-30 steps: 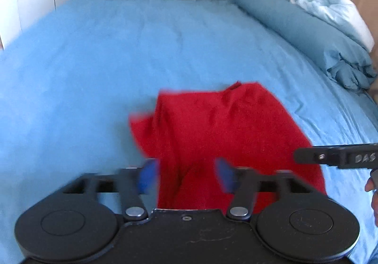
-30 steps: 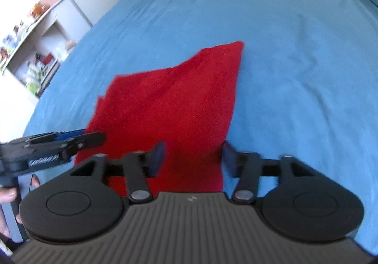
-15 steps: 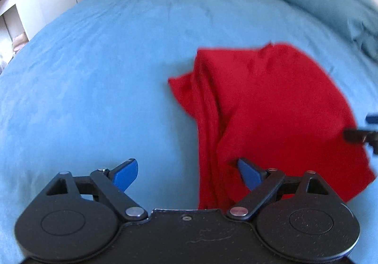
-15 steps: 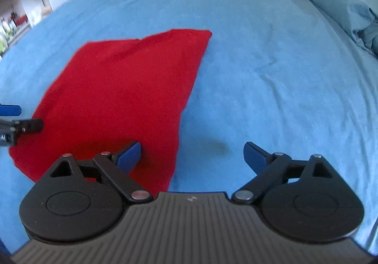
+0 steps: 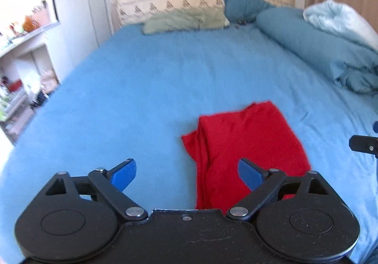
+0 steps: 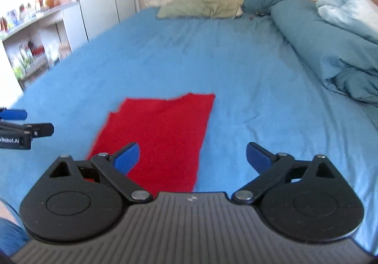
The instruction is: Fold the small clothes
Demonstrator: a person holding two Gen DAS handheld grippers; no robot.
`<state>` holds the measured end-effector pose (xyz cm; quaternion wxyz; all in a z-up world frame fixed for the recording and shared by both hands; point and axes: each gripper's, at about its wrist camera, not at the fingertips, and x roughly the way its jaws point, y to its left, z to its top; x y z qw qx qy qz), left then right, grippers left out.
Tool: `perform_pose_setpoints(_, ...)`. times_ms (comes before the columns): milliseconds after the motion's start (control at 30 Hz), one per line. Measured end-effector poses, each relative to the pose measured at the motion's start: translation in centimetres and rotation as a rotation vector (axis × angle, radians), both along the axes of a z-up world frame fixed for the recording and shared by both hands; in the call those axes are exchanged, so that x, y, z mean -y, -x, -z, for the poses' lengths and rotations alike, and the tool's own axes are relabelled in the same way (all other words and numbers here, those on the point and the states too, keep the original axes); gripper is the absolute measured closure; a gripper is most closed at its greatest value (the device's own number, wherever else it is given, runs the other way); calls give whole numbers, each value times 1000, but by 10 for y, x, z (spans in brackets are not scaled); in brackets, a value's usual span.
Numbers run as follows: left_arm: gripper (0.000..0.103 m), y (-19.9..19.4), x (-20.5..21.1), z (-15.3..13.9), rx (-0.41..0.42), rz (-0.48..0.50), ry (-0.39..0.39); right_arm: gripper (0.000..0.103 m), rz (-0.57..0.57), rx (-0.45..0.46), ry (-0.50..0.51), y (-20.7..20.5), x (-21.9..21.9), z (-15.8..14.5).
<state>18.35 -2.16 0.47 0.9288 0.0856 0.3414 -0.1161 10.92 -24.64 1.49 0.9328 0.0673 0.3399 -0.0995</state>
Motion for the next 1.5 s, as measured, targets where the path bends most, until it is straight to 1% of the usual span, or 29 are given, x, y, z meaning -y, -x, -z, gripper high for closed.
perform_pose_setpoints(33,0,11,-2,-10,19,-13,-4,0,14,10,-12,10,-4,-12)
perform_pose_setpoints(67,0,26,-5,-22,44,-21,-2,0,30,17,-14,21,-9,-22)
perform_pose_setpoints(167,0,58,-13,-39,78,-52,12,0,71,9,12,49,-26,-46)
perform_pose_setpoints(267,0,86,-22,-46,68,-66,41,0,85,-19,21,78,-42,-58)
perform_pose_setpoints(333,0,103,-28,-47,47,-82,53,0,84,-40,8,99,-52,-61)
perform_pose_setpoints(433,0,125,-34,-43,41,-94,53,0,87,-70,-1,124,-65,-59)
perform_pose_setpoints(600,0,152,-31,-27,10,-79,13,0,126,-124,-23,154,-79,-45)
perform_pose_setpoints(767,0,163,-25,-16,-11,-52,9,0,145,-167,-26,166,-86,-25)
perform_pose_setpoints(867,0,164,-20,-14,-7,-43,2,0,147,-182,-33,168,-85,-19)
perform_pose_setpoints(1100,0,167,-12,-12,-3,-13,-4,0,152,-183,-11,170,-85,-21)
perform_pose_setpoints(1500,0,169,-14,-13,15,-10,-14,0,155,-185,-21,169,-82,-20)
